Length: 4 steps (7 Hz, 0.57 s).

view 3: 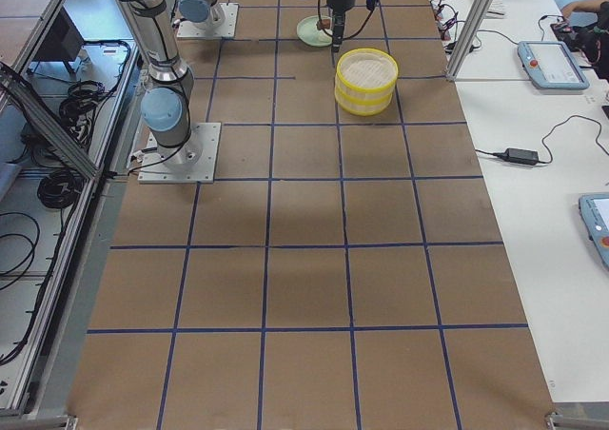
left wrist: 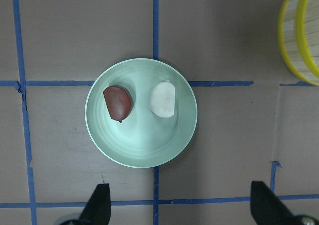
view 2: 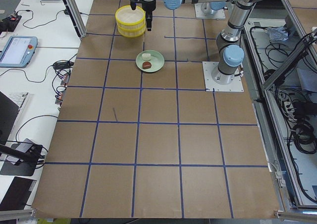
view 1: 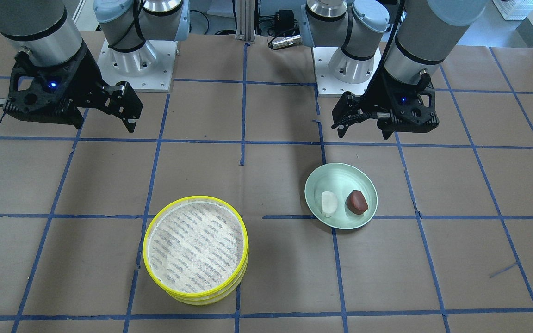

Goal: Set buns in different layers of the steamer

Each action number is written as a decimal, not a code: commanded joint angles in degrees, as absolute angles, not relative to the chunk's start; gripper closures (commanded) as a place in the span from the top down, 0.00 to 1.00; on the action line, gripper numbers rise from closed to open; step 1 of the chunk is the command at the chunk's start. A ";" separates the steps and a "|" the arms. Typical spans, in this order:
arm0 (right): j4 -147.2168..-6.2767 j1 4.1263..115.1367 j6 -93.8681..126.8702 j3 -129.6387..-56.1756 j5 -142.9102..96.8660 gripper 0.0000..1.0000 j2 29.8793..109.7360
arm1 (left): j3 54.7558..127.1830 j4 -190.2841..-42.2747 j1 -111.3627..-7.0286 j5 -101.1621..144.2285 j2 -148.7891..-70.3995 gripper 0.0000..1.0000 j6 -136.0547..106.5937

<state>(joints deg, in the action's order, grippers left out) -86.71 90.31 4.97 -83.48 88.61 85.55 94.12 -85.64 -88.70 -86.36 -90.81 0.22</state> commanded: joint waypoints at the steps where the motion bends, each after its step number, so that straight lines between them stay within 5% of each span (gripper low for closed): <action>1: -87.88 90.44 4.66 -84.20 88.51 1.00 85.08 | 95.70 -85.61 -88.86 -86.74 -90.79 1.00 -0.35; 4: -102.68 90.44 5.10 -83.23 87.81 1.00 73.96 | 100.97 -79.85 -88.59 -86.14 -94.55 1.00 -0.09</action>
